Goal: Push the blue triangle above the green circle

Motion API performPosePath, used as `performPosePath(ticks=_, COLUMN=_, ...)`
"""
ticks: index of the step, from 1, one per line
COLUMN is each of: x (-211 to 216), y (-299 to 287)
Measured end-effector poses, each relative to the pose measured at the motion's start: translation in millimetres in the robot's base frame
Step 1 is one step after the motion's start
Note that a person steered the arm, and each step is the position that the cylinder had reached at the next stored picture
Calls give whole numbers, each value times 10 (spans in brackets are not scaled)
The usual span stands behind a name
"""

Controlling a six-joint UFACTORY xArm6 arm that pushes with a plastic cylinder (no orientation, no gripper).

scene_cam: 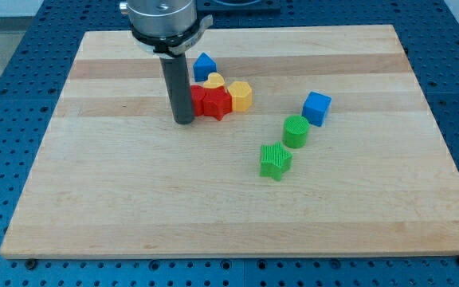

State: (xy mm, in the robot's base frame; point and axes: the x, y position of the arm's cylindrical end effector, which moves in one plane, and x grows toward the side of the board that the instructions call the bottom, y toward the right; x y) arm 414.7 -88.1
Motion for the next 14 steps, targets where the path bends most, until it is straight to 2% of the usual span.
performPosePath(ticks=2, x=24, y=-391)
performPosePath(ticks=3, x=-124, y=-732)
performPosePath(ticks=4, x=-552, y=-764)
performPosePath(ticks=5, x=-891, y=-574)
performPosePath(ticks=7, x=-1228, y=102)
performPosePath(ticks=9, x=-1190, y=592)
performPosePath(ticks=14, x=-1064, y=364)
